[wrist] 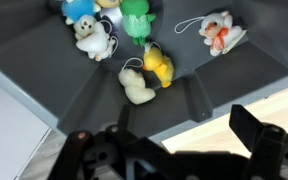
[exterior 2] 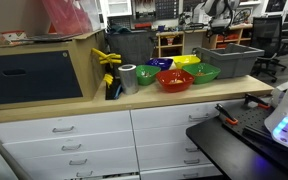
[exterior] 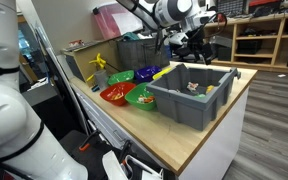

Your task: Move two items from the grey object to the green bowl

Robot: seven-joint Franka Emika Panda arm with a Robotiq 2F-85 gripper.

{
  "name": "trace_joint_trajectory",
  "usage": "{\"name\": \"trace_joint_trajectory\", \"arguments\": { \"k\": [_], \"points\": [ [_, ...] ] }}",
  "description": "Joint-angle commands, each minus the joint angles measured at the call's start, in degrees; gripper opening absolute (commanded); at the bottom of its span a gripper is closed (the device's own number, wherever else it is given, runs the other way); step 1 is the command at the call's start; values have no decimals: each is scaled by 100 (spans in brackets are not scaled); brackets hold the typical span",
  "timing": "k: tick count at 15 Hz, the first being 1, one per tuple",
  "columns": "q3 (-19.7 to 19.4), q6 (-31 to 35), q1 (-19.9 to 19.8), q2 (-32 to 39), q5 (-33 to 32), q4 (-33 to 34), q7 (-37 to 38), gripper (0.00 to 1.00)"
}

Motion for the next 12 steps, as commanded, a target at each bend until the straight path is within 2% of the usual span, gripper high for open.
{"name": "trace_joint_trajectory", "arguments": {
  "k": [1,8,12],
  "points": [
    [-3,18,-82,550,194,436,70,100],
    [198,-209,-177,1643,748,1279,18,100],
    [369,-501,-204,1972,1114,1745,42,100]
  ]
}}
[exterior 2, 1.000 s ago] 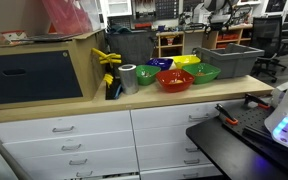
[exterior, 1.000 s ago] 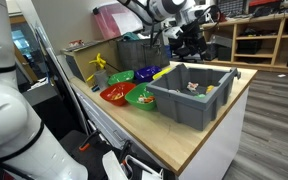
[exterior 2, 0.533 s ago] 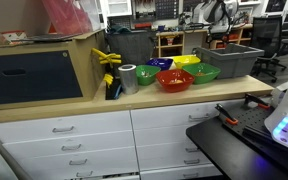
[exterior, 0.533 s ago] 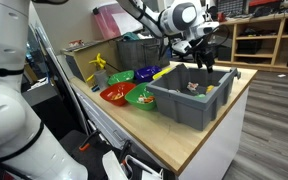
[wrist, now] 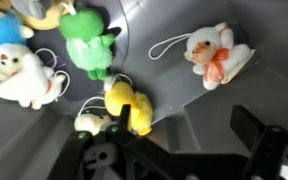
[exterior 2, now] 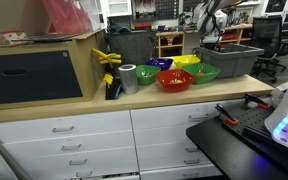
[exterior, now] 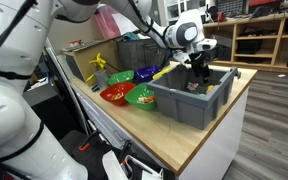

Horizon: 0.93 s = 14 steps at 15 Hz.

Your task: Move two items from the grey object to the green bowl

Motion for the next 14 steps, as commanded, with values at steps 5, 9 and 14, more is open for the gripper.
{"name": "trace_joint_trajectory", "arguments": {
  "k": [5,9,14],
  "points": [
    [342,-1040,-104,186,658,619,80,100],
    [367,-1172,-129,46,747,503,-45,100],
    [317,-1169,-116,-226,620,303,-283,100]
  ]
}}
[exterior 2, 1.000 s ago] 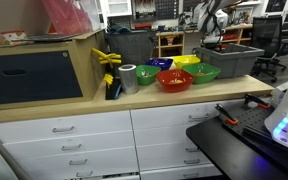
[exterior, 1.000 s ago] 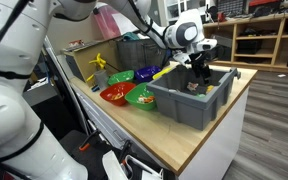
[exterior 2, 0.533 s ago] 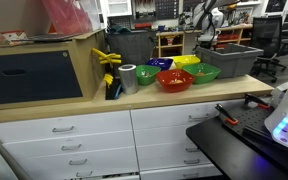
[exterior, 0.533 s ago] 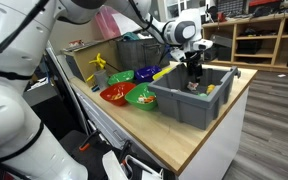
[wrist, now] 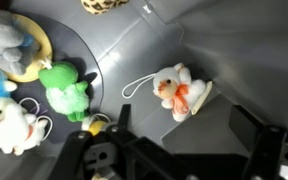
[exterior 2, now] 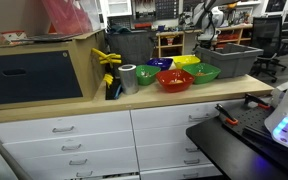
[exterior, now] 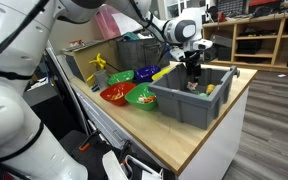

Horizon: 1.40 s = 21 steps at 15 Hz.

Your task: Move two items from the grey object to the green bowl

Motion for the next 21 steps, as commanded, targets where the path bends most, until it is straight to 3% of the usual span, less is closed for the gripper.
{"name": "trace_joint_trajectory", "arguments": {
  "k": [1,15,21],
  "points": [
    [41,-186,-33,-357,-21,-179,-281,100],
    [-219,-863,-10,-1306,-567,-977,-470,100],
    [-316,-645,-190,-1542,-1045,-1671,-1300,100]
  ]
}}
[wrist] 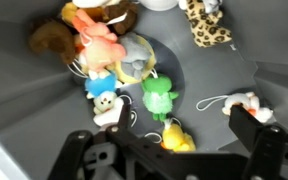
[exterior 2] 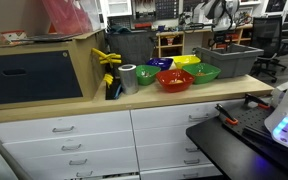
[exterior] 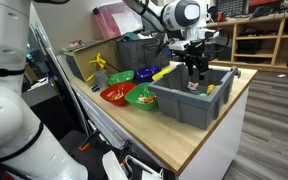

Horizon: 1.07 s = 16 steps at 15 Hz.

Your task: Move two items from the grey object to the green bowl

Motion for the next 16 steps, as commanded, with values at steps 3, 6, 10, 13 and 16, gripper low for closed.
{"name": "trace_joint_trajectory", "arguments": {
  "k": [3,6,10,13,16],
  "points": [
    [-60,199,-121,-344,-454,-805,-698,100],
    [-71,382,-74,-352,-684,-1108,-773,100],
    [-1,631,54,-374,-831,-1472,-709,100],
    [-7,715,169,-367,-902,-1663,-666,100],
    [-34,700,238,-361,-954,-1758,-628,99]
  ]
}}
